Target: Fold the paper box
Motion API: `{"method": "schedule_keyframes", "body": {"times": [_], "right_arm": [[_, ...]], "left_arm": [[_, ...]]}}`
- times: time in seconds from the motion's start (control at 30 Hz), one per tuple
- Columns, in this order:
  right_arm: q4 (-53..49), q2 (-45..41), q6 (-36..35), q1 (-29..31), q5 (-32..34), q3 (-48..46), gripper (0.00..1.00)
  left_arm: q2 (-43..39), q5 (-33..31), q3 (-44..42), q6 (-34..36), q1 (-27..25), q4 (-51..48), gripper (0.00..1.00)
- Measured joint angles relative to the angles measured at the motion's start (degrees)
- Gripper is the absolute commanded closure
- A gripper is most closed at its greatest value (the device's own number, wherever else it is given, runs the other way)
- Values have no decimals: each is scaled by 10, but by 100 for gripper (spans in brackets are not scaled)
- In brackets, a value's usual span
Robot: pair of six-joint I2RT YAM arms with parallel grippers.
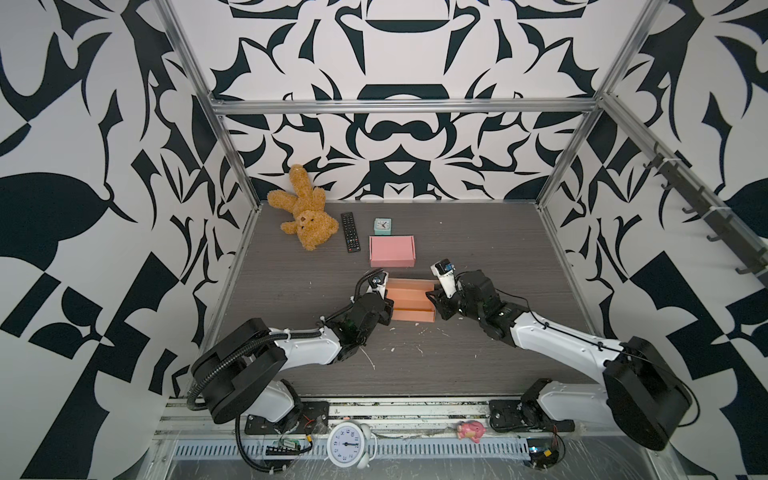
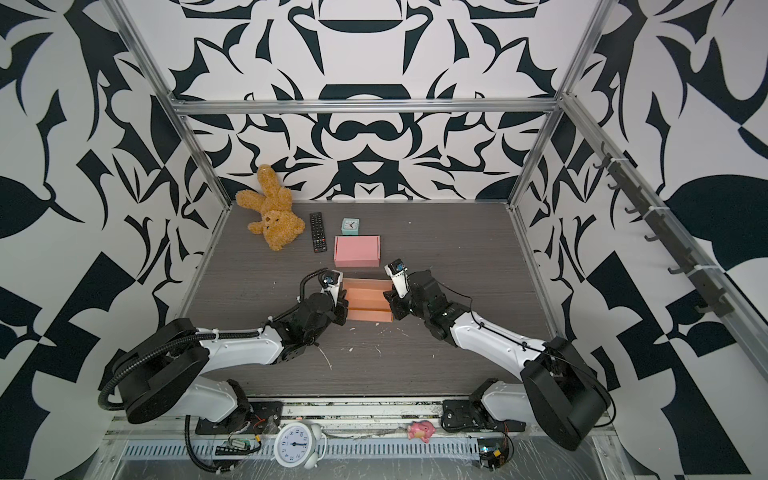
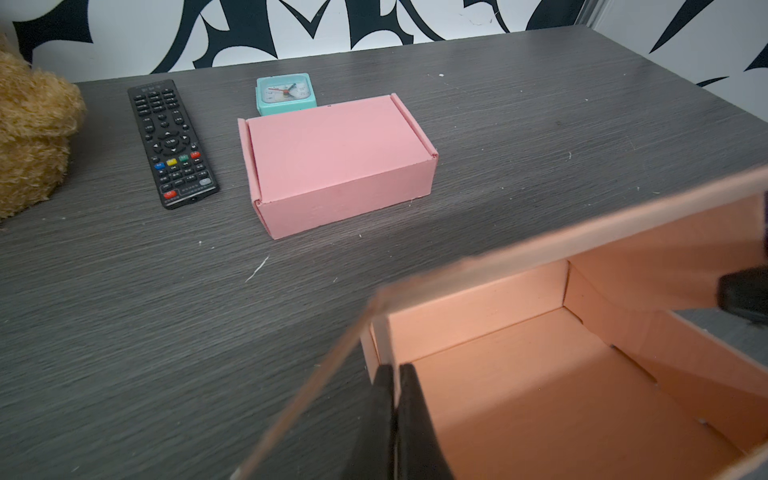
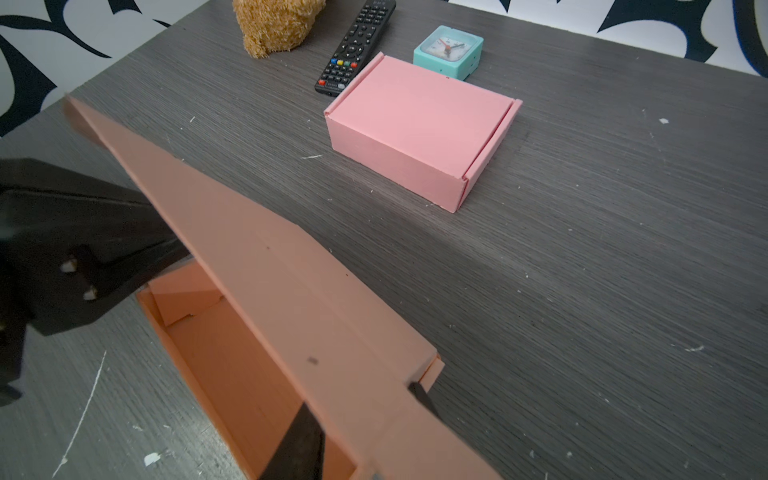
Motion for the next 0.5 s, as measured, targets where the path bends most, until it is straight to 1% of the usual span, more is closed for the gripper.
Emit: {"method": "schedule_keyframes", "body": {"times": [0.23, 0.5], "right_arm": [[-2, -8, 3, 0, 3, -8, 62], [-12, -45, 8, 4, 5, -19, 53]], "left_arm": [[0, -15, -6, -2, -16, 10, 96], [7, -25, -9, -4, -29, 24, 96]]}}
